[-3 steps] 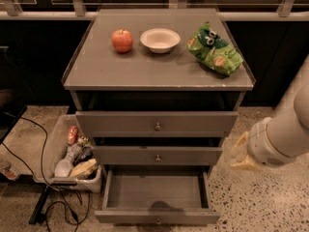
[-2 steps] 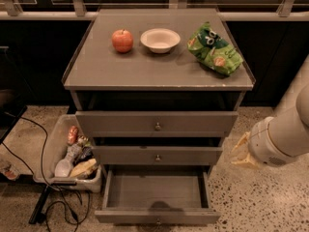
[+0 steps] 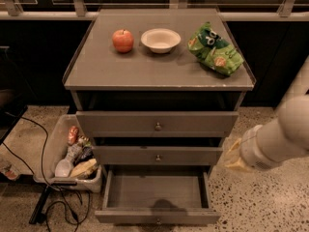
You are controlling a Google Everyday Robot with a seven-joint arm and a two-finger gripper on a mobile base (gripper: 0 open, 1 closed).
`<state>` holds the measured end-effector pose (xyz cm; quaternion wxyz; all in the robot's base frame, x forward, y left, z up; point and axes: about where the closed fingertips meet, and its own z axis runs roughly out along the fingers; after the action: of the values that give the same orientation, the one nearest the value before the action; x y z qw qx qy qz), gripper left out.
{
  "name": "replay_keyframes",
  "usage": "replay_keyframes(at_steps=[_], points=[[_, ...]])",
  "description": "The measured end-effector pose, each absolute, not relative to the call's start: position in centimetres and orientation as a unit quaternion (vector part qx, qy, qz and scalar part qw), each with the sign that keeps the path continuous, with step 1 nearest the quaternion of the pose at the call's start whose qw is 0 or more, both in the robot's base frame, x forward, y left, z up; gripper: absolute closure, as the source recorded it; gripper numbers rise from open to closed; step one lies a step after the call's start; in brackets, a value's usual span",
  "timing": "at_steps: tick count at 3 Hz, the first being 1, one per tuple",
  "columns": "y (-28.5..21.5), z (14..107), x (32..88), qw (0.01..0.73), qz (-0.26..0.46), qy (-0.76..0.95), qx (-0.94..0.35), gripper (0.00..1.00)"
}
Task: Close bottom drawer
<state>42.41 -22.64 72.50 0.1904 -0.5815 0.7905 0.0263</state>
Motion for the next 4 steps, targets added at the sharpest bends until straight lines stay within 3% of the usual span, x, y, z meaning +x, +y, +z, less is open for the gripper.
replay_keyframes(at_steps=[3, 4], points=[[-24.4, 49.3, 47.1, 0.19, 0.07, 0.832, -0.516, 1.0], [-24.4, 49.3, 47.1, 0.19, 0.07, 0.832, -0.516, 1.0]])
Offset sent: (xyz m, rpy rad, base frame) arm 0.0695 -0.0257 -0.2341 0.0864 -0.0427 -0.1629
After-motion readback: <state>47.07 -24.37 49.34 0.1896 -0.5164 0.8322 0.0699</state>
